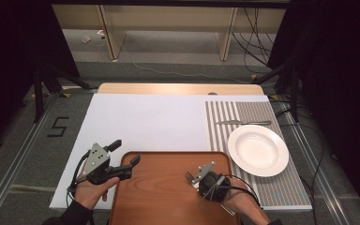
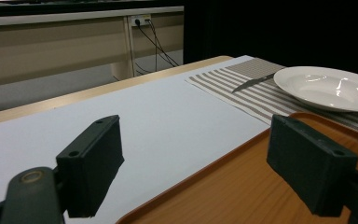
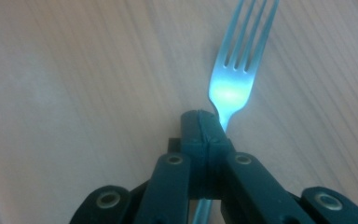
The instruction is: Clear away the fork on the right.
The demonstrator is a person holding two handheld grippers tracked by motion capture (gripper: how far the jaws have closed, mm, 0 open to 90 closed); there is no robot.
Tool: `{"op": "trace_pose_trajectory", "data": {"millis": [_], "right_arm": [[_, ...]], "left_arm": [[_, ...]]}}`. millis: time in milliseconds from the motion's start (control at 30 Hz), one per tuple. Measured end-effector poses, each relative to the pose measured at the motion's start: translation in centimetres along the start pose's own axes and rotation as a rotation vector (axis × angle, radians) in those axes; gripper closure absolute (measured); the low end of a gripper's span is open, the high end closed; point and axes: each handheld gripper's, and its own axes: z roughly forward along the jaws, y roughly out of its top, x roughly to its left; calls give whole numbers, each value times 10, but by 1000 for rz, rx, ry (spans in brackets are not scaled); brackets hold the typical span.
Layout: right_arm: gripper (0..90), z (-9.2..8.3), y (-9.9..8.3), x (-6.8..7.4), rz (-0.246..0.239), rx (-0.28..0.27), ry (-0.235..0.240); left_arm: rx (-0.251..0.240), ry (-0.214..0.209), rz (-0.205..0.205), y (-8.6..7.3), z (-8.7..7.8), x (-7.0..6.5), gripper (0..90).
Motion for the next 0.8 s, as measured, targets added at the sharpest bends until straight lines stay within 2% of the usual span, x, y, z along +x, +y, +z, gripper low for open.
{"op": "trace_pose_trajectory", "data": {"millis": [233,533,800], "right_arm": [[900,-1,-2,-3,5,5,-28],[900,-4,-8,-13,35,24,-71],[900,-7,-13,-18,72,39,-79]], "left_arm": [[0,2,1,0,0,0,178],[-2,3,-2,0,0,1,177],[-2,3,0,0,0,0,177]]}}
